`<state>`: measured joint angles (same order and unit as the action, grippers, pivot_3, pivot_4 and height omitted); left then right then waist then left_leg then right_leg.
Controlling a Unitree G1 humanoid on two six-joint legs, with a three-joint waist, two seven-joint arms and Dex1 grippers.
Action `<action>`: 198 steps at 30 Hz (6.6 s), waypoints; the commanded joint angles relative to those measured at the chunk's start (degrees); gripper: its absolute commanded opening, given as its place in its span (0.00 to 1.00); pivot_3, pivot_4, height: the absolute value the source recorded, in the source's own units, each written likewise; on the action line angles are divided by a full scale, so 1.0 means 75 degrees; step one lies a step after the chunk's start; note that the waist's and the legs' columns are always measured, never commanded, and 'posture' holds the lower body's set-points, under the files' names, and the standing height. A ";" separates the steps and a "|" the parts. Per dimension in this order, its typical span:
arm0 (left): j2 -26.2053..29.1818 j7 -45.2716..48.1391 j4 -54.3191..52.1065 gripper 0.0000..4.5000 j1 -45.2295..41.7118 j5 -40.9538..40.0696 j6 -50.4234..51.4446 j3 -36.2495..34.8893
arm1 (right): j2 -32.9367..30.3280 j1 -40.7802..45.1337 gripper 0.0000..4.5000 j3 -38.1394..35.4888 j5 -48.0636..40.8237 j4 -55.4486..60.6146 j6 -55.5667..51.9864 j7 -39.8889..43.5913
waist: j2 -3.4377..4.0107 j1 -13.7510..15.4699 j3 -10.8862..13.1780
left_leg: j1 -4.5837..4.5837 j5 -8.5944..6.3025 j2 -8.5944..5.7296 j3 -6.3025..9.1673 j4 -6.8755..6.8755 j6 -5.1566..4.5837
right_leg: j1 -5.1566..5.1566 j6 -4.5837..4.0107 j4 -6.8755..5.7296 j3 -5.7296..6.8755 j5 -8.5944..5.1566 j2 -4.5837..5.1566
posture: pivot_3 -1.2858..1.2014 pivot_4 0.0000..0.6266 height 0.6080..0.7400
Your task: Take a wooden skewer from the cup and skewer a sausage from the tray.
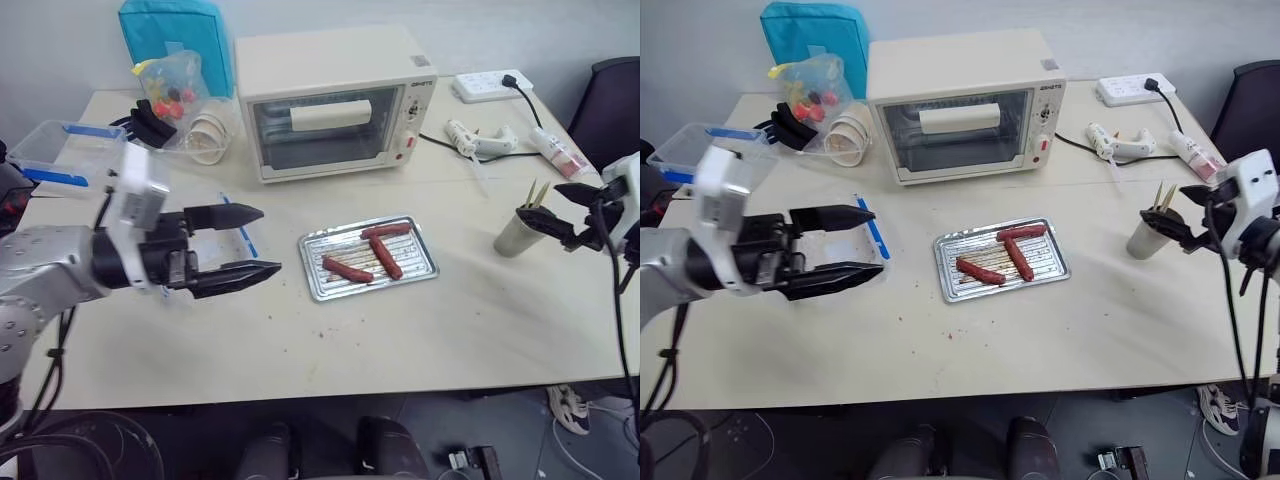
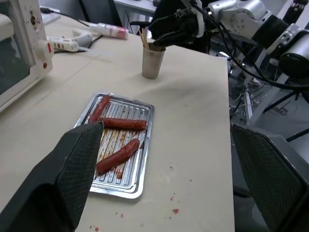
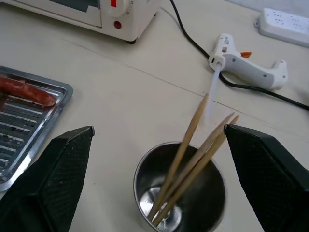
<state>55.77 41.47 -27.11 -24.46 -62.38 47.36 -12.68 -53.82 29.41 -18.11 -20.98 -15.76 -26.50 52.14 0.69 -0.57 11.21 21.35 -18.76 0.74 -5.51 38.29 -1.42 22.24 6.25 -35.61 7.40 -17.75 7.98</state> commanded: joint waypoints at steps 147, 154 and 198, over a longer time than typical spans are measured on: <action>-0.5779 -0.2114 0.0830 0.61 -0.0323 0.5996 -0.3818 0.2433 | 0.6519 0.1632 0.00 -0.0433 -1.2270 0.3940 -0.2393 -1.3915 | -0.0038 -0.0122 -0.0023 | 0.0231 0.0052 0.0004 0.0035 0.0100 -0.0028 | 0.0201 0.0039 -0.0061 -0.0188 0.0026 -0.0054 | 0.52 0.24 1.00; -0.5848 -0.2175 0.0757 0.14 -0.0330 0.5973 -0.3736 0.2397 | 0.6384 0.1619 0.00 -0.0372 -1.2270 0.3906 -0.2364 -1.3799 | -0.0038 -0.0122 -0.0023 | 0.0231 0.0052 0.0004 0.0034 0.0100 -0.0028 | 0.0201 0.0039 -0.0061 -0.0189 0.0026 -0.0054 | 0.52 0.24 1.00; 0.0453 0.0936 -0.1514 0.00 0.2692 0.0720 0.0958 -0.3556 | 0.0816 0.1109 0.76 0.4586 -0.1299 0.3775 -0.0917 -0.1458 | -0.0067 0.0071 -0.0012 | 0.0220 0.0044 0.0003 0.0036 0.0112 -0.0029 | 0.0186 0.0046 -0.0036 -0.0177 0.0034 -0.0055 | 0.52 0.24 1.00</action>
<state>58.43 47.58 -37.01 -5.02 -56.33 55.19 -36.58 -48.63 36.18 16.51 -33.04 13.75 -34.83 39.77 0.19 -0.03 11.12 23.01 -18.43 0.76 -5.23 39.12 -1.64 23.62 6.60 -35.88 6.08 -17.49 7.57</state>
